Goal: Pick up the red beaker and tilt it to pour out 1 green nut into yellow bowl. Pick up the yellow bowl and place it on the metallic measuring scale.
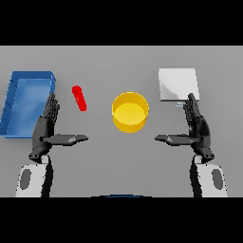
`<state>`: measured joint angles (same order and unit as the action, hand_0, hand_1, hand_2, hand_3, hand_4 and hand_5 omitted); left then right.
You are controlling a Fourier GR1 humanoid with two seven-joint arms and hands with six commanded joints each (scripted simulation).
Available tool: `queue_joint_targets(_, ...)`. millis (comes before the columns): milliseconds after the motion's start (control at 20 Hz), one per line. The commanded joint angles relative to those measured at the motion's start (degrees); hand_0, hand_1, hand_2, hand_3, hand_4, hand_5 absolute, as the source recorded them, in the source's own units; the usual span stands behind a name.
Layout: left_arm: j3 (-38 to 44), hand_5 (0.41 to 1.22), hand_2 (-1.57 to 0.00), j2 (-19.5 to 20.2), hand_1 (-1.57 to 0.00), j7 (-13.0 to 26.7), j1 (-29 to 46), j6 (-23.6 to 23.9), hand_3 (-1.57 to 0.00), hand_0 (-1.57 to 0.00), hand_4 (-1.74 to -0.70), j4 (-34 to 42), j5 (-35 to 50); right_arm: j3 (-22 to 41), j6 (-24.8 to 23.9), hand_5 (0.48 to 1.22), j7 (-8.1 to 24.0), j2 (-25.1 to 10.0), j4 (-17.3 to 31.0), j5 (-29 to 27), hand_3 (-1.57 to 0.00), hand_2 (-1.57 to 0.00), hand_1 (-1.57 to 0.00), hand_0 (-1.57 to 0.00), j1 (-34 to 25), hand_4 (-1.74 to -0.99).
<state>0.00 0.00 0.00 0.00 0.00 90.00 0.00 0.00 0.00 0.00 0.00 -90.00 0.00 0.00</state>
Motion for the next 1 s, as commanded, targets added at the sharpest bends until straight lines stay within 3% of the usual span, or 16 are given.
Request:
queue_joint_targets(0,0.1,0.599,0.00,0.1,0.00,0.0,0.0,0.0,0.00,0.00,-1.15,0.0,0.1,0.0,-0.1,0.599,0.0,0.0,0.0,0.0,0.00,0.00,0.00,0.00,0.0,-1.167)
queue_joint_targets(250,1.0,0.599,0.00,1.4,0.00,-0.4,0.0,-0.9,0.00,0.00,-1.15,-0.1,1.0,0.5,-0.3,0.599,-0.3,0.3,-0.7,0.4,0.00,0.00,0.00,0.00,0.6,-1.167)
queue_joint_targets(300,-0.5,0.599,0.00,3.2,0.00,-1.1,2.0,-1.6,0.00,0.00,-1.15,2.2,-1.0,2.9,-2.0,0.599,-4.6,-2.2,-2.5,7.0,0.00,0.00,0.00,0.00,2.7,-1.167)
queue_joint_targets(350,-1.7,0.599,0.00,3.9,0.00,-0.7,3.2,-2.0,0.00,0.00,-1.16,3.9,-2.3,4.6,-3.5,0.595,-6.2,-3.2,-4.1,11.4,0.00,0.00,0.00,0.00,4.6,-1.163)
queue_joint_targets(450,-2.8,0.599,0.00,4.7,0.00,0.6,4.8,-2.4,0.00,0.00,-1.16,6.4,-3.1,6.2,-4.9,0.591,-5.7,-4.1,-5.9,15.7,0.00,0.00,0.00,0.00,5.9,-1.160)
queue_joint_targets(750,-4.7,0.602,0.00,5.4,0.00,3.1,4.2,-2.5,0.00,0.00,-1.16,7.0,-5.7,7.4,-4.8,0.603,-4.2,-2.8,-6.9,16.1,0.00,0.00,0.00,0.00,6.7,-1.199)
queue_joint_targets(850,-4.2,0.605,0.00,5.0,0.00,3.2,0.9,-1.8,0.00,0.00,-1.17,2.2,-6.8,6.6,-3.8,0.611,-4.6,-3.2,-7.4,14.2,0.00,0.00,0.00,0.00,6.1,-1.224)
queue_joint_targets(950,-4.3,0.615,0.00,3.9,0.00,0.9,-1.7,-1.5,0.00,0.00,-1.21,-2.2,-7.6,7.3,-3.9,0.623,-5.3,-3.4,-7.7,15.3,0.00,0.00,0.00,0.00,7.1,-1.236)
